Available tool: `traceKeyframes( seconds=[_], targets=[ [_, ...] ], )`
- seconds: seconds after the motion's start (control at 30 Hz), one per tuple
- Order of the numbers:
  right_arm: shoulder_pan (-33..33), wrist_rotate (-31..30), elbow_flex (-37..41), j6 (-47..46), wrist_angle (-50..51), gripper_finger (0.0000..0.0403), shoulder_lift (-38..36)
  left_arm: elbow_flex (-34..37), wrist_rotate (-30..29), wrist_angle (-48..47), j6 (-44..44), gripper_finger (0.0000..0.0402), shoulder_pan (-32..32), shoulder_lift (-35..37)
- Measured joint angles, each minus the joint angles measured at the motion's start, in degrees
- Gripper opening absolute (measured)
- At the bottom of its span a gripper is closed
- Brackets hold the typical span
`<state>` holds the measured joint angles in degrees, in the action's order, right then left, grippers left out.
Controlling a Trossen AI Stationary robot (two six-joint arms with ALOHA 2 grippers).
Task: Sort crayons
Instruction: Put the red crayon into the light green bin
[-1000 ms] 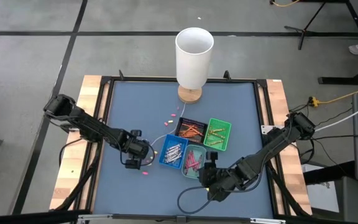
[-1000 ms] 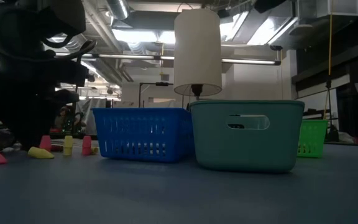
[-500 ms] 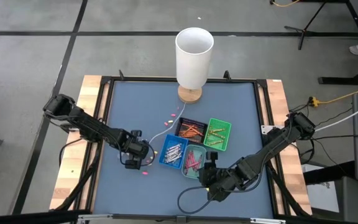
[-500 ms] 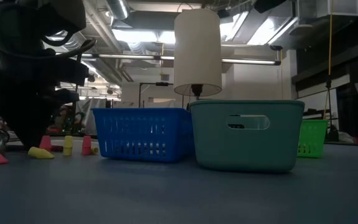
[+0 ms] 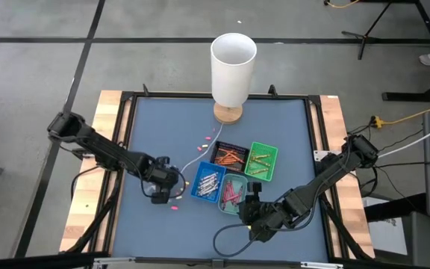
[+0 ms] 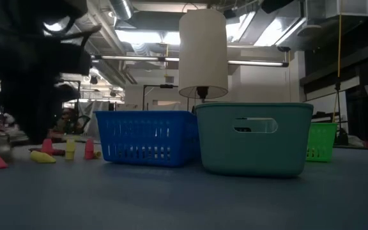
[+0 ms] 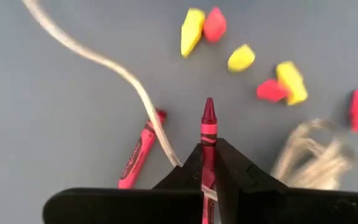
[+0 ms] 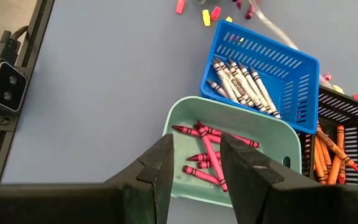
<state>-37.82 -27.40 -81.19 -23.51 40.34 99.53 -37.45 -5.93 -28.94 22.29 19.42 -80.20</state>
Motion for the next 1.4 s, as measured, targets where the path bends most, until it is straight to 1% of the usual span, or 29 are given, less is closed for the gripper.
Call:
traceKeyframes(
  seconds=[0.1,0.37,0.63,0.73,1.0,1.3,1.4],
  targets=[
    [0.0,0.0,0.0,0.0,-0.1,0.0128,0.0,0.0,-0.1,1.1,1.6,0.0000,0.0,2.2],
    [0.0,0.0,0.0,0.0,-0.2,0.0128,0.0,-0.1,0.2,4.4,1.7,0.0000,0.0,7.8],
    [0.0,0.0,0.0,0.0,-0.2,0.0128,0.0,-0.2,7.1,4.7,1.7,0.0000,0.3,10.9],
    [0.0,0.0,0.0,0.0,-0.2,0.0128,0.0,-0.2,7.4,7.0,1.6,0.0000,0.9,11.3],
    [0.0,0.0,0.0,0.0,-0.2,0.0128,0.0,-0.2,7.3,18.6,1.3,0.0000,2.4,11.3],
    [0.0,-0.1,0.0,0.0,-0.6,0.0128,0.0,-0.2,8.9,35.4,1.1,0.0000,5.0,11.3],
    [0.1,-1.6,0.0,0.4,-2.4,0.0128,0.0,-0.2,8.6,40.8,1.1,0.0000,5.6,11.3]
  ],
)
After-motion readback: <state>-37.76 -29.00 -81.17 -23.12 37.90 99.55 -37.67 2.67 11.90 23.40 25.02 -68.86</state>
